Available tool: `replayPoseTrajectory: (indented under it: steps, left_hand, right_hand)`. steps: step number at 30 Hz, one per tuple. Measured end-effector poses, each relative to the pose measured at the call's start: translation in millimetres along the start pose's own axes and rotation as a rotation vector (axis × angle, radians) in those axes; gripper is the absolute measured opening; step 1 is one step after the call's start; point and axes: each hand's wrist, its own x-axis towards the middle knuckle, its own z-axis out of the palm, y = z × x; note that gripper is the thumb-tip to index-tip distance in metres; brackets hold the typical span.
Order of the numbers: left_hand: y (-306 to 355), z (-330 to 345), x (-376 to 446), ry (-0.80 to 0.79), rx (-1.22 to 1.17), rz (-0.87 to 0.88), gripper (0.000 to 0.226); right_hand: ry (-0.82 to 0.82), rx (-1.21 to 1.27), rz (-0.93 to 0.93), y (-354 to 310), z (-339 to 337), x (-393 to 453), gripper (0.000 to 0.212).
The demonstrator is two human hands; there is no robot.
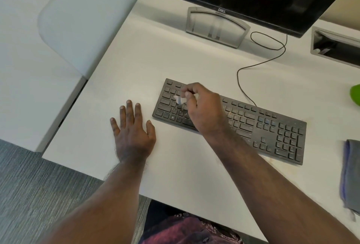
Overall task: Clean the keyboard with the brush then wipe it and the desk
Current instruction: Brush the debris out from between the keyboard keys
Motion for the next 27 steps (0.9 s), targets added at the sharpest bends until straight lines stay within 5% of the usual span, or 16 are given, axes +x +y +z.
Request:
replayPoseTrajectory:
  steps: [7, 19, 27]
  left_hand:
    - [-0.1, 0.9, 0.2, 0.017, -0.006, 0.003, 0.072]
    - [0.3, 0.4, -0.1, 0.013, -0.003, 0.004, 0.072]
    - [1.5, -0.5, -0.8, 0.018, -0.008, 0.002, 0.072]
  right_hand:
    - [0.067, 0.061, 0.005, 0.9, -2.7, -1.8, 0.017]
    - [-0.067, -0.050, 0.009, -2.9, -15.1, 5.0, 0.015]
    - [-0.170, 0.086, -0.088, -22.5, 17.5, 13.0, 0.016]
